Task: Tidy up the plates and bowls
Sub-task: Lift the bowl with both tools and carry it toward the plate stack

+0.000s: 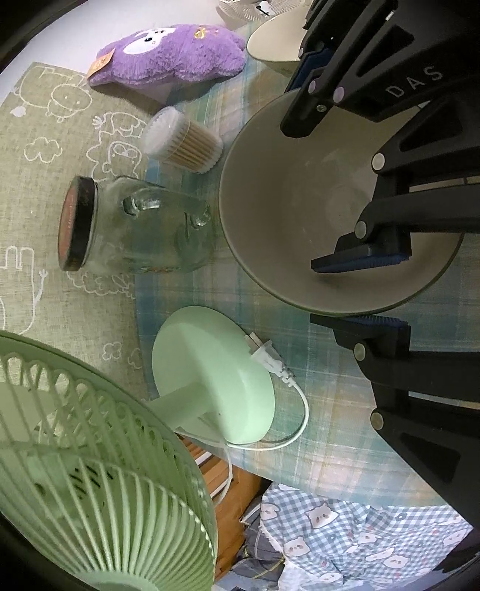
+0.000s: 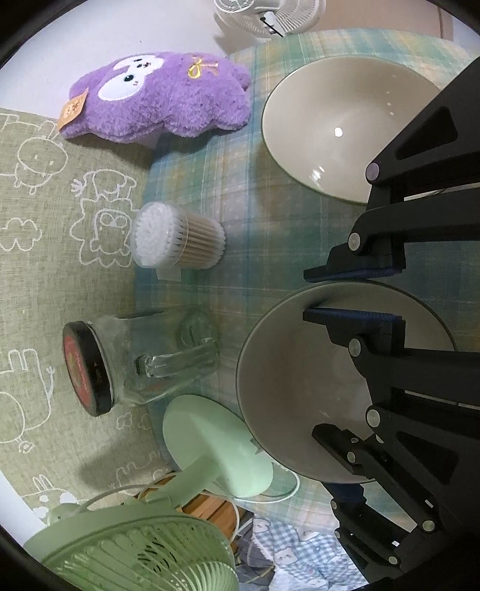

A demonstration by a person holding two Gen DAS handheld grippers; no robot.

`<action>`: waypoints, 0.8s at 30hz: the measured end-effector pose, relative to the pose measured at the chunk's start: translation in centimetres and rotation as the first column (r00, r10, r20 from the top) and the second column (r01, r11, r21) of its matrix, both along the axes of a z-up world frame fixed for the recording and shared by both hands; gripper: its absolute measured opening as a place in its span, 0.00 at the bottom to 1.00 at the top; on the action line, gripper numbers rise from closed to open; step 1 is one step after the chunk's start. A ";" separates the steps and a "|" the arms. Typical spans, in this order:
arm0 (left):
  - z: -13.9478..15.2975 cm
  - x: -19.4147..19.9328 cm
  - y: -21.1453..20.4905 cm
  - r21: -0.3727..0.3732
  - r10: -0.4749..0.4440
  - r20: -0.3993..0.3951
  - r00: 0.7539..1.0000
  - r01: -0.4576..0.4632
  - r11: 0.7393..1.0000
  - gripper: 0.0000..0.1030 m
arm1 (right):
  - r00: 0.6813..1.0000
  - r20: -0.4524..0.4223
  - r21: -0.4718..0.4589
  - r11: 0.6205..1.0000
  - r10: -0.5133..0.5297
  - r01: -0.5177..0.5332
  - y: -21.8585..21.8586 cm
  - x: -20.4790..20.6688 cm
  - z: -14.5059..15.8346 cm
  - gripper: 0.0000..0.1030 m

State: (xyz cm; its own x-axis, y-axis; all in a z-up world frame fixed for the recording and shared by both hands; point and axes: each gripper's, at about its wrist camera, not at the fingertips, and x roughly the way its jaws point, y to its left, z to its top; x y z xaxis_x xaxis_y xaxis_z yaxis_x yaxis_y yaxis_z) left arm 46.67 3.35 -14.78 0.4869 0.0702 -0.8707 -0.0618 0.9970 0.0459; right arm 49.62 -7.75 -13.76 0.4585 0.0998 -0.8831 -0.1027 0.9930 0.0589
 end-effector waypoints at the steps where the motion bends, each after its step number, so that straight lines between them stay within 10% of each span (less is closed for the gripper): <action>1: 0.1 -0.2 0.0 -0.001 0.000 0.000 1.000 0.000 1.000 0.18 | 1.000 0.000 0.001 1.000 -0.002 0.002 -0.1 -0.2 0.2 0.17; 24: 6.5 -9.3 0.1 -0.003 -0.028 0.072 0.997 0.028 1.000 0.18 | 0.998 0.043 -0.001 0.999 -0.045 0.045 -0.3 -10.4 6.5 0.17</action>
State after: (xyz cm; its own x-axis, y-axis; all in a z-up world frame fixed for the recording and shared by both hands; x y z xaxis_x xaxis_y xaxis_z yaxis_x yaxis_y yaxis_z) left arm 37.39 3.49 -8.31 0.5500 0.0519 -0.8335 -0.0365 0.9986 0.0381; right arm 39.22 -8.05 -7.23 0.5000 0.0764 -0.8626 -0.0606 0.9967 0.0531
